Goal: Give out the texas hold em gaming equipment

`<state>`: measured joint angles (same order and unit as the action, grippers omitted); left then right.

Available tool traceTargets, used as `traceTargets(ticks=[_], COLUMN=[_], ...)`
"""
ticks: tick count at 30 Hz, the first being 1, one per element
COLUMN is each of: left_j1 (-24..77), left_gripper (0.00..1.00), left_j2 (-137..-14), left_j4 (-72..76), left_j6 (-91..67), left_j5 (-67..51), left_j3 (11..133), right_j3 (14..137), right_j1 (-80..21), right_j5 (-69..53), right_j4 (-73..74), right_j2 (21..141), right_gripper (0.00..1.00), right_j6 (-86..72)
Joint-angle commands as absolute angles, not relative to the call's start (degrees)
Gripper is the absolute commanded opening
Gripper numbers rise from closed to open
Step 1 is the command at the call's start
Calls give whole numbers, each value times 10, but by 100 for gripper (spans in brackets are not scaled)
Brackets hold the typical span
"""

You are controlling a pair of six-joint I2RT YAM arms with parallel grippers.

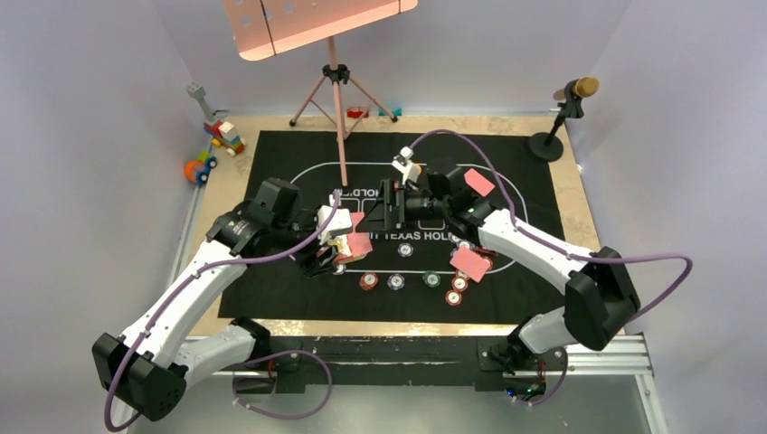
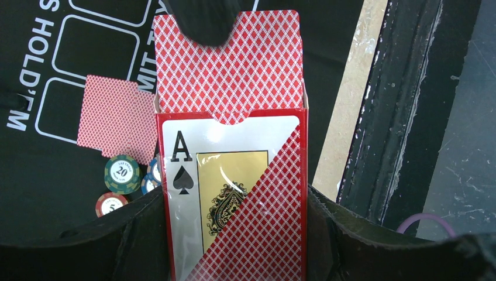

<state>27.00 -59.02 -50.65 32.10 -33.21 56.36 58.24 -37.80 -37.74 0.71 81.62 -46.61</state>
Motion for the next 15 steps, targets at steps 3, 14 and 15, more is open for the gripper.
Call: traceTargets(ticks=[3,14,15], left_j1=[269,269,269], left_gripper=[10,10,10], left_j2=[-590,-594,-594], left_j4=[-484,-487,-487], left_j6=[317,316,317], left_j5=[-351,-351,-351], left_j3=[582,589,589], right_j3=[617,608,608], right_j1=[-417,-424,-424], right_j5=[-406,-434,-435], right_j4=[-43,-73,-71], right_j2=[859,889,888], right_gripper=[96,78,74], right_j6=[-478,-501,-499])
